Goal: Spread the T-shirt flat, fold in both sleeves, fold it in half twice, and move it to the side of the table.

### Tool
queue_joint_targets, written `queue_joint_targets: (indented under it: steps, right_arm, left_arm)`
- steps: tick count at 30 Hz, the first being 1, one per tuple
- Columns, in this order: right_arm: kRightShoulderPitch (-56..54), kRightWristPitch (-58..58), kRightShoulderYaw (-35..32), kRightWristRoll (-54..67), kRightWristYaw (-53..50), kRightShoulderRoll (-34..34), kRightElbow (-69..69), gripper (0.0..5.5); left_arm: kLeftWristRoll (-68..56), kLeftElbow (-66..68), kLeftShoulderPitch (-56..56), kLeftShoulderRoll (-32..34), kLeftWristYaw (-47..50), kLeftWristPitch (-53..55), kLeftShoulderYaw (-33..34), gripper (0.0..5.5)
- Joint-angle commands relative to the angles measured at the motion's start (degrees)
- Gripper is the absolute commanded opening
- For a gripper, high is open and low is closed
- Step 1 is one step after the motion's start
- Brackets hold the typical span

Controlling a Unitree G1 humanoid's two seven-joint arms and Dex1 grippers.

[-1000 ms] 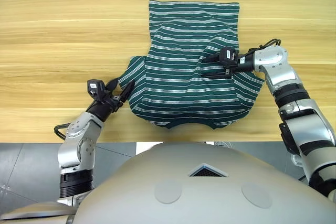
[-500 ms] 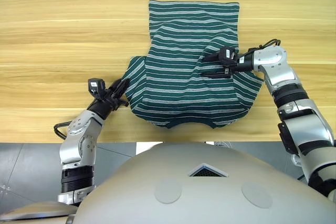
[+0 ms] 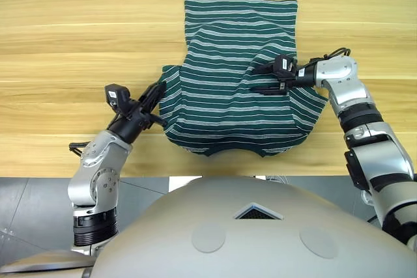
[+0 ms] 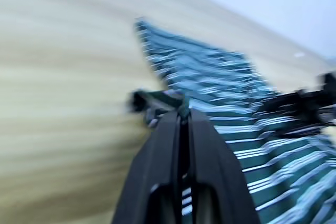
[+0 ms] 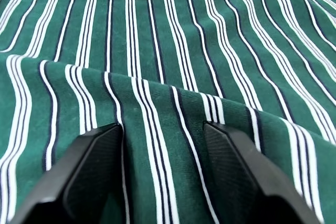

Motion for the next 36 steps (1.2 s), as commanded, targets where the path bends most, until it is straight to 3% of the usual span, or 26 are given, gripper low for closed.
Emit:
queue_joint_targets:
  steps: [1, 6, 15, 26, 29, 33, 36]
  right_arm:
    - [-1.7, -0.4, -0.1, -2.9, -0.9, -0.2, 2.2, 2.96]
    - [-0.9, -1.7, -0.1, -4.2, -1.0, -0.4, 1.5, 2.96]
    - [0.8, -2.5, -0.1, -4.5, -1.8, -0.1, 0.4, 2.96]
    - [-0.6, -4.0, -0.8, -4.8, -2.9, 0.5, 2.9, 2.96]
    - [-2.1, -5.9, -3.6, -2.3, -3.0, 0.2, 3.4, 2.96]
    - [-0.5, -9.0, -8.5, 3.5, 1.7, -2.2, -0.3, 2.96]
    - [3.4, -11.0, -10.9, 8.9, 8.2, -4.1, -5.4, 2.96]
  left_arm:
    - [1.8, -1.5, -2.4, 2.7, -0.2, 5.1, -6.8, 0.03]
    - [11.0, 6.4, -7.9, 6.7, -0.1, 7.6, -15.9, 0.03]
    - [15.2, 5.8, -11.1, 6.3, 2.0, 10.0, -19.3, 0.03]
    - [9.1, -6.2, -12.7, 5.5, 6.5, 21.8, -15.0, 1.88]
    - [8.6, -7.2, -18.5, 5.6, 6.8, 22.5, -12.7, 2.42]
    - [10.9, 6.1, -37.1, 6.1, 3.5, 19.0, -11.5, 3.15]
    - [15.6, 26.9, -53.2, 3.5, -0.3, 11.1, -14.0, 3.60]
